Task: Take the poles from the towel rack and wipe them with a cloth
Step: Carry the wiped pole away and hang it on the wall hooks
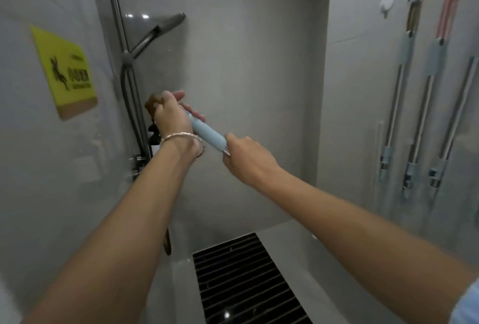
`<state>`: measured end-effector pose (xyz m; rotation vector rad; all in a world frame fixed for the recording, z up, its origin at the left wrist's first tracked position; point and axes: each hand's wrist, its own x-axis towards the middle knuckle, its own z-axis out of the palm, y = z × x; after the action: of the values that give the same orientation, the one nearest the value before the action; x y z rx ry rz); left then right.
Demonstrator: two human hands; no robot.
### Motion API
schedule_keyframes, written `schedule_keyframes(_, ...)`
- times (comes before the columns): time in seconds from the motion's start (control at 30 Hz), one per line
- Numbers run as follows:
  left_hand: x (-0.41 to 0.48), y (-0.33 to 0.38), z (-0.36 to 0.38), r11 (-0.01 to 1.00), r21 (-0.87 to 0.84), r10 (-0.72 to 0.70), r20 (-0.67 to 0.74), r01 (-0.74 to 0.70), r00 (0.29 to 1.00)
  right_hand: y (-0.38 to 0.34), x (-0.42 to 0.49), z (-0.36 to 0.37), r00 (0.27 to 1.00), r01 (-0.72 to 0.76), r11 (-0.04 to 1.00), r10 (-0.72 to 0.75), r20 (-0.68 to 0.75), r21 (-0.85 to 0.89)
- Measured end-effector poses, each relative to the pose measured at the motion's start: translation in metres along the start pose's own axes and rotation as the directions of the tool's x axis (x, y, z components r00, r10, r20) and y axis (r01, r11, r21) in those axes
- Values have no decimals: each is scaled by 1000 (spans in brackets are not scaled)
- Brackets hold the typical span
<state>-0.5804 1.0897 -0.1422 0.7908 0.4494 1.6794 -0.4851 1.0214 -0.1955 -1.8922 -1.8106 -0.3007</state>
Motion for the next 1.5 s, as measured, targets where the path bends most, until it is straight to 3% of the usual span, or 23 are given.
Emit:
schedule_keyframes(0.1, 12, 0, 17, 998, 23, 57, 54, -58, 997, 5, 15, 9, 999, 39, 994, -42, 23, 106)
schedule_keyframes(0.2, 20, -16, 43, 990, 93, 98, 113, -109, 989, 26, 24, 7, 986, 62, 971, -95, 134, 230)
schedule_keyframes(0.33, 27, -63, 80, 949, 259, 87, 330, -179, 940, 92, 39, -9, 986, 47, 974, -80, 144, 222)
schedule_keyframes(0.43, 30, -110, 101, 899, 361, 11, 549, -249, 836, 162, 65, -21, 997, -55, 910, 75, -32, 411)
schedule_keyframes(0.53, 37, -151, 122, 866, 417, -110, 698, -277, 708, 213, 93, -32, 976, -130, 716, 214, -38, 686)
schedule_keyframes(0.7, 47, -201, 158, 878, 435, -318, 842, -199, 437, 259, 123, -30, 983, -55, 484, 179, -37, 873)
schedule_keyframes(0.83, 55, -231, 189, 895, 425, -375, 880, -134, 291, 294, 131, -39, 975, -38, 381, 218, -49, 924)
schedule_keyframes(0.9, 59, -247, 204, 896, 436, -411, 886, -84, 216, 314, 126, -46, 973, -57, 397, 227, -38, 916)
schedule_keyframes(1.0, 58, -277, 227, 889, 458, -452, 881, -12, 138, 346, 111, -58, 954, -111, 524, 293, -56, 844)
schedule_keyframes(1.1, 52, -311, 249, 876, 483, -481, 871, 7, 100, 381, 97, -75, 906, -178, 644, 402, -131, 744)
schedule_keyframes(1.23, 54, -355, 286, 874, 485, -486, 873, 45, 41, 418, 92, -99, 851, -202, 700, 471, -231, 685)
schedule_keyframes(1.33, 67, -387, 317, 882, 463, -466, 885, 89, 12, 446, 104, -112, 847, -352, 820, 484, -218, 451)
schedule_keyframes(1.4, 80, -408, 337, 887, 450, -453, 891, 105, 9, 467, 119, -117, 816, -498, 830, 546, -188, 253)
schedule_keyframes(1.5, 105, -437, 367, 890, 443, -446, 895, 108, 3, 494, 149, -127, 751, -550, 771, 625, -215, 321)
